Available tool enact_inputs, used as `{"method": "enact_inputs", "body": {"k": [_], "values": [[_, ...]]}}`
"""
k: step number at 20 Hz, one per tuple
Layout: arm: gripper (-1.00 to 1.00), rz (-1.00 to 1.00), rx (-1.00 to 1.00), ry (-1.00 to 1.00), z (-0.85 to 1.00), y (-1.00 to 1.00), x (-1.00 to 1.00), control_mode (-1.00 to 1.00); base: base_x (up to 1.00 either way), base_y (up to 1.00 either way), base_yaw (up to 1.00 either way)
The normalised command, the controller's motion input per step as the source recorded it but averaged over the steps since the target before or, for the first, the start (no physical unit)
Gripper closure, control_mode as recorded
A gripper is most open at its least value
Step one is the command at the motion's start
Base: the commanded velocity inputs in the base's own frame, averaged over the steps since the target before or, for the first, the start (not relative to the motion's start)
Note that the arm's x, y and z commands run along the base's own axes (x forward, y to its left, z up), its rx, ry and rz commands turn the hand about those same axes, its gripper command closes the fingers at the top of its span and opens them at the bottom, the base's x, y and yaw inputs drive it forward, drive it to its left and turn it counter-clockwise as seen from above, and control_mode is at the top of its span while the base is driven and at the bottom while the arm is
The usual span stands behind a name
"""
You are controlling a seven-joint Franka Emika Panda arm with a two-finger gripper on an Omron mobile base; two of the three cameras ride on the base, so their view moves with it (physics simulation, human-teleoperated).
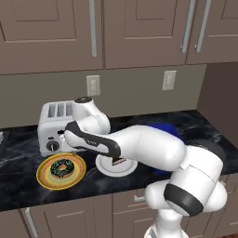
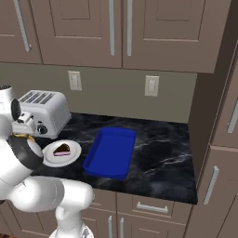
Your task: Move the dessert items from the plates to the tray.
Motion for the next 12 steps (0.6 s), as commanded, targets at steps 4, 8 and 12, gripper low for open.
{"method": "enact_inputs", "body": {"k": [4, 8, 12], "values": [[-1.0, 0.0, 0.0, 0.0, -0.23, 0.37, 0.05, -1.0, 0.0, 0.0, 0.0], [-1.0, 0.0, 0.0, 0.0, -0.22, 0.28, 0.06, -1.0, 0.0, 0.0, 0.0], [-1.0, 0.0, 0.0, 0.0, -0.27, 0.36, 0.15, -1.0, 0.0, 0.0, 0.0]]}}
